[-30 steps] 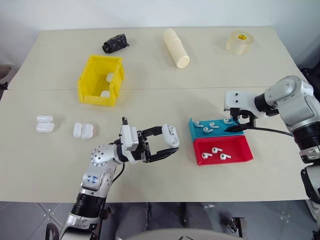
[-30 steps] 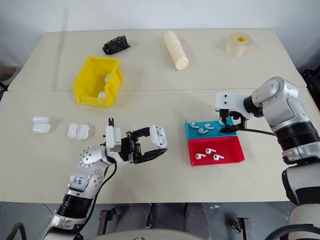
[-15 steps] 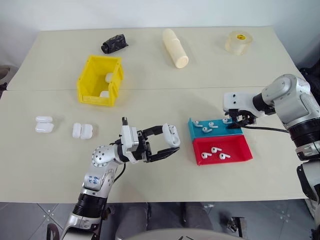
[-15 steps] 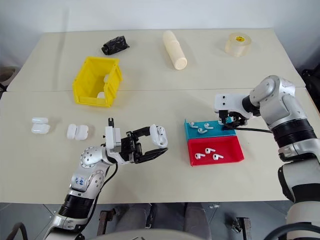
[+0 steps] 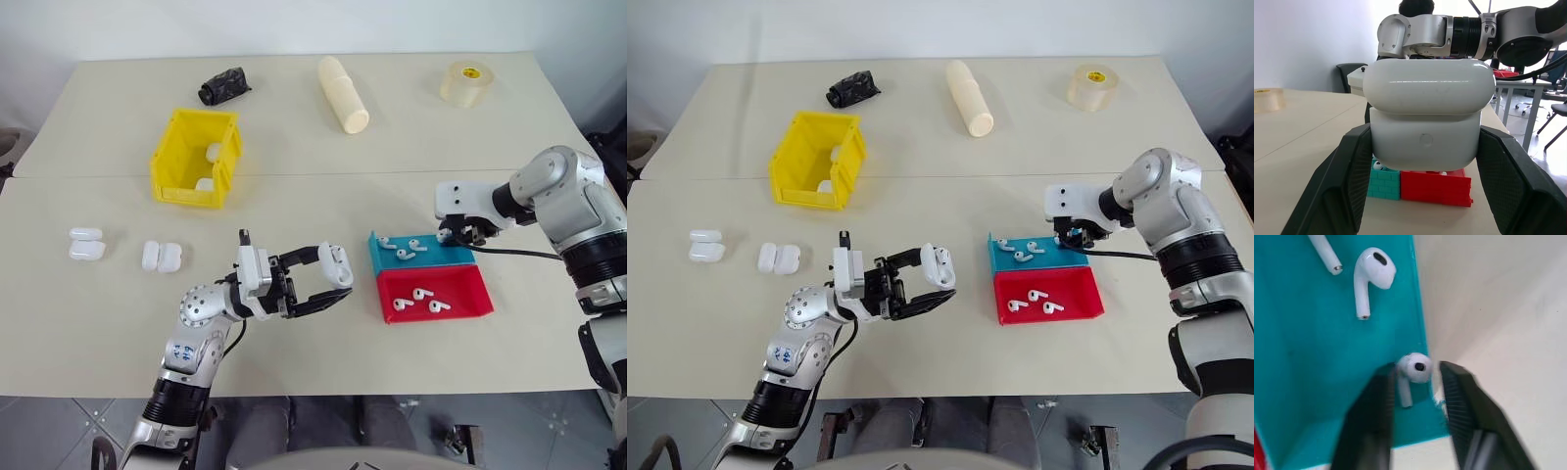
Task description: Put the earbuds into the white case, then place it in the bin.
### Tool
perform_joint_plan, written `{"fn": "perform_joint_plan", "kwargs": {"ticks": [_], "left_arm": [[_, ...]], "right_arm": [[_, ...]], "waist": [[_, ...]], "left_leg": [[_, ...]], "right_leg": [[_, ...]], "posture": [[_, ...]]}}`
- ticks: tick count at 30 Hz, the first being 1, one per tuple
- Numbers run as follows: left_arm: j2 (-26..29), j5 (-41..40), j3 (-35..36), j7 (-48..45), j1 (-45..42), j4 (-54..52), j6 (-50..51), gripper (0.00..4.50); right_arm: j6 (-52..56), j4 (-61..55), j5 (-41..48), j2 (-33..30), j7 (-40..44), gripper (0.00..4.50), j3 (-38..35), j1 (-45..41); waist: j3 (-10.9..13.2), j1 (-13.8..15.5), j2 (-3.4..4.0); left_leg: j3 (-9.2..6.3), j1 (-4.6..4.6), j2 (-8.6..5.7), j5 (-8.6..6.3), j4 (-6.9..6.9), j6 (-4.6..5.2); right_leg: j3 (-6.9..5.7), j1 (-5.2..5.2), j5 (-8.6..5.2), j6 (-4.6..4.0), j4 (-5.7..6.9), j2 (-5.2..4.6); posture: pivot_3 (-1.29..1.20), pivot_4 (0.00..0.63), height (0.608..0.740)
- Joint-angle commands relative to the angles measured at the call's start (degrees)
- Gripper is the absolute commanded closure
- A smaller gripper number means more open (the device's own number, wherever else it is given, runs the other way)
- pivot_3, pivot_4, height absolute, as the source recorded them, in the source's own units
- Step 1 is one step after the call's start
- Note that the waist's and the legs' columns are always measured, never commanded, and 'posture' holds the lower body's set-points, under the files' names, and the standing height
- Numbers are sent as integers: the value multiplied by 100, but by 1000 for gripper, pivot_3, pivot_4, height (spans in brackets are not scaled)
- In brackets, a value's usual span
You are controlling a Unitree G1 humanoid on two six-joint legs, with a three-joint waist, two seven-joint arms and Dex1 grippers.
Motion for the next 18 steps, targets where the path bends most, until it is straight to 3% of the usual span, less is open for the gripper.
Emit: {"fn": "perform_joint_plan", "kwargs": {"ticks": [1, 18], "left_arm": [[-5, -12, 20, -40, 29, -35, -167, 1721], [71, -54, 35, -14, -32, -158, -9, 1721]], "right_arm": [[25, -34, -26, 34, 14, 3425, -49, 89], [565, -773, 656, -45, -29, 3425, -778, 288]], "waist": [[0, 1, 0], [0, -13, 0]], "left_leg": [[0, 0, -1, 0, 0, 0], [0, -1, 0, 0, -2, 0]], "right_leg": [[0, 1, 0, 0, -1, -1], [0, -2, 0, 0, 0, -1]], "posture": [[0, 150, 740], [0, 150, 740]]}}
